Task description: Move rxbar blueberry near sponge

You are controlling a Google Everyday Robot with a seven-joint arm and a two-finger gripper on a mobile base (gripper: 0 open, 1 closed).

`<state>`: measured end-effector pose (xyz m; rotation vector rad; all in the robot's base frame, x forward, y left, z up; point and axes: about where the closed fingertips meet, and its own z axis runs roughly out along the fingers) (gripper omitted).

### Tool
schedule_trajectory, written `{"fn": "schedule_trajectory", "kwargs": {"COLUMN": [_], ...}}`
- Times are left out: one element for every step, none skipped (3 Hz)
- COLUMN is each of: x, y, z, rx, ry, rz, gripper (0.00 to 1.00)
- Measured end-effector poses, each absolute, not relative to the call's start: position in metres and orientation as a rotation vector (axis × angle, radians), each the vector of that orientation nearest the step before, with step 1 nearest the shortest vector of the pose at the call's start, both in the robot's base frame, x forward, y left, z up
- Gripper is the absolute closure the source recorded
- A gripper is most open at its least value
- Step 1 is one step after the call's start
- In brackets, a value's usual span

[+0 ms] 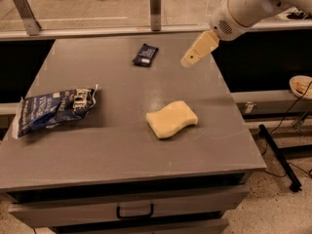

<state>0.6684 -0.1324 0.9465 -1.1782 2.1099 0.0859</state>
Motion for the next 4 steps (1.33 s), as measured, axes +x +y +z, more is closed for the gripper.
{"fn": "schedule_trajectory", "kwargs": {"x": [0.690,0.722,0.740,0.751], "y": [-0.111,-0.078,-0.058,-0.037], "z": [0.948,0.967,0.976,0.973], "rx": [-1.153,-1.077,-1.024,-1.022], "ry": [1.977,1.777,1.669,1.655], "rz": [0.209,0.345,0.404,0.356], "gripper": [0.00,0.00,0.00,0.00]}}
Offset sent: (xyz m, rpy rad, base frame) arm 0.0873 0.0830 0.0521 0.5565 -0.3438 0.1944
